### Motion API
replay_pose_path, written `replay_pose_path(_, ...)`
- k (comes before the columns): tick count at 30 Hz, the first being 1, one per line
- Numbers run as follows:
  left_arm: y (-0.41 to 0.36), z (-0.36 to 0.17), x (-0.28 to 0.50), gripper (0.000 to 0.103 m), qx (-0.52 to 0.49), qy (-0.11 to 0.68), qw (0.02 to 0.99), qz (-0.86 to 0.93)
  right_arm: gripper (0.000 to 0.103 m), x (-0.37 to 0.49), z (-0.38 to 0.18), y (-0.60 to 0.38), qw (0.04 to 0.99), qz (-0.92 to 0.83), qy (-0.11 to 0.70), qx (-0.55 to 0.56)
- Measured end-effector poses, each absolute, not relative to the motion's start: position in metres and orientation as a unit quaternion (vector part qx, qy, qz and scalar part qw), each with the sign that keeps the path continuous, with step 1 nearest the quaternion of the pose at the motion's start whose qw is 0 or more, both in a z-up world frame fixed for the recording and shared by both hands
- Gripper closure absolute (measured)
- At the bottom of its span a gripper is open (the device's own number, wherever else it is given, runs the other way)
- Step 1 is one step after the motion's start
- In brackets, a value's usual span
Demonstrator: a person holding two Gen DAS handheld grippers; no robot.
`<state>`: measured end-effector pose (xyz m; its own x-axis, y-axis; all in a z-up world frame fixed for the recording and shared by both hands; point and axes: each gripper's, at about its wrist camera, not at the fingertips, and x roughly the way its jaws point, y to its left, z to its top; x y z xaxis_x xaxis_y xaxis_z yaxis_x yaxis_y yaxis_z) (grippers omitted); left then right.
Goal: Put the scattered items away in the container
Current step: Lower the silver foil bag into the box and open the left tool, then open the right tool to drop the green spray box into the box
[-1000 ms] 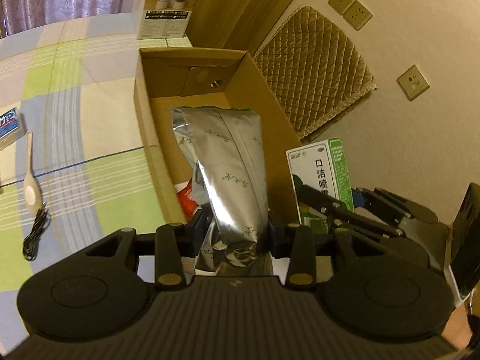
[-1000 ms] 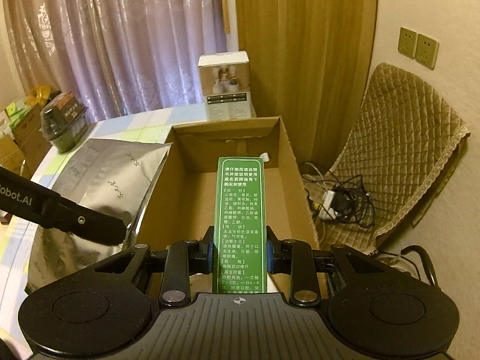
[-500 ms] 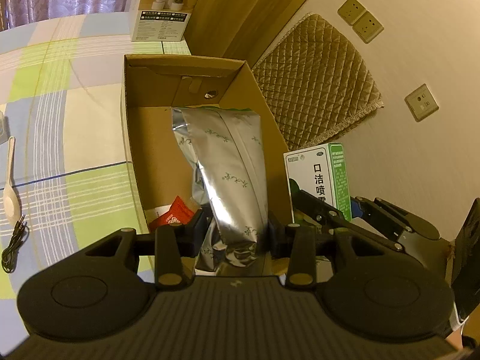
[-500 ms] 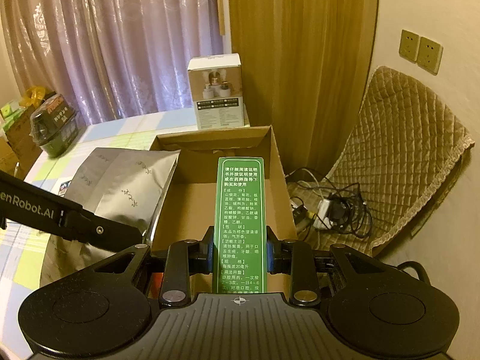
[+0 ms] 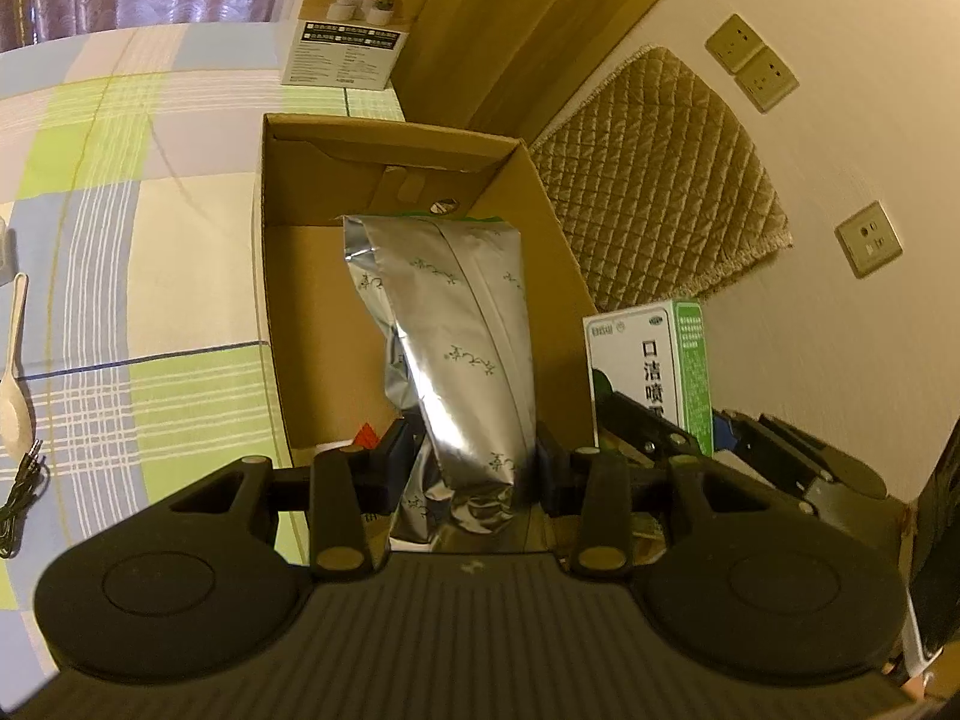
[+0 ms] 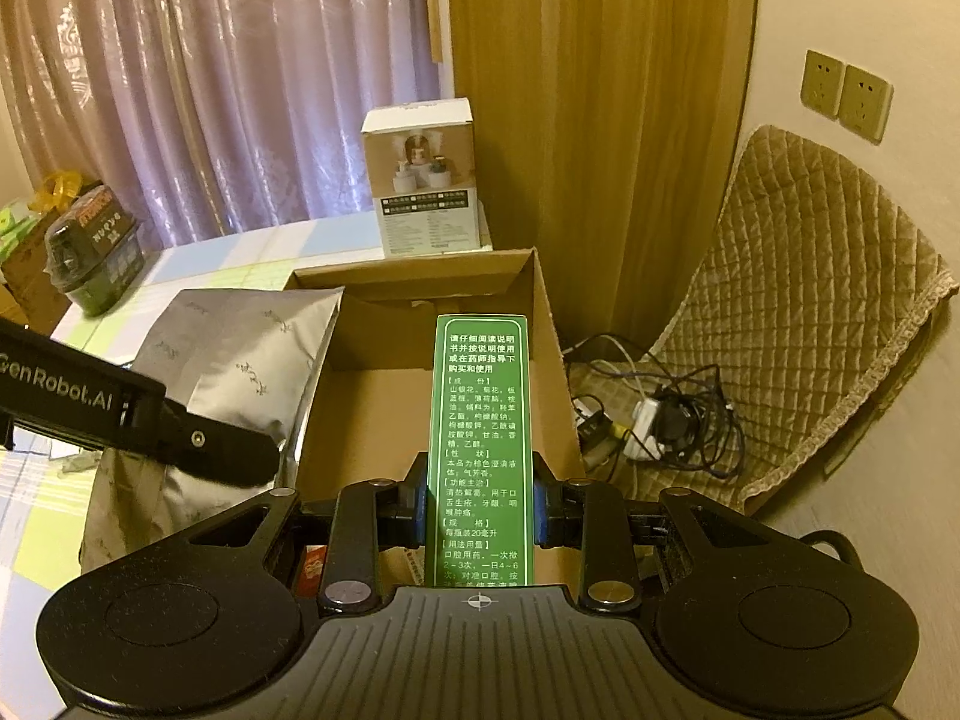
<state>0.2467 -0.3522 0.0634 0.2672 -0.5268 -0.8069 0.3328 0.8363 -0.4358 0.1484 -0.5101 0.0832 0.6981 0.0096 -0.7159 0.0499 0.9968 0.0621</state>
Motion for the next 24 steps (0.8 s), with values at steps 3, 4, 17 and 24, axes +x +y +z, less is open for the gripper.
replay_pose_path(3,-0.354,0.062,0.251,0.068,-0.094,0.540,0.792,-0.269,0.070,0.151,0.081,-0.513,0.920,-0.012,0.389,0.040)
replay_pose_path(4,-0.354,0.061,0.252,0.068,-0.094,0.540,0.792,-0.268,0.070,0.152,0.080,-0.514,0.920,-0.013,0.390,0.040)
replay_pose_path(17,-0.364,0.059,0.261,0.042,-0.088,0.526,0.804,-0.262,0.070,0.153,0.071,-0.520,0.918,-0.017,0.395,0.045)
replay_pose_path(24,-0.352,0.060,0.261,0.042,-0.085,0.519,0.813,-0.250,0.070,0.152,0.067,-0.519,0.916,-0.015,0.397,0.049)
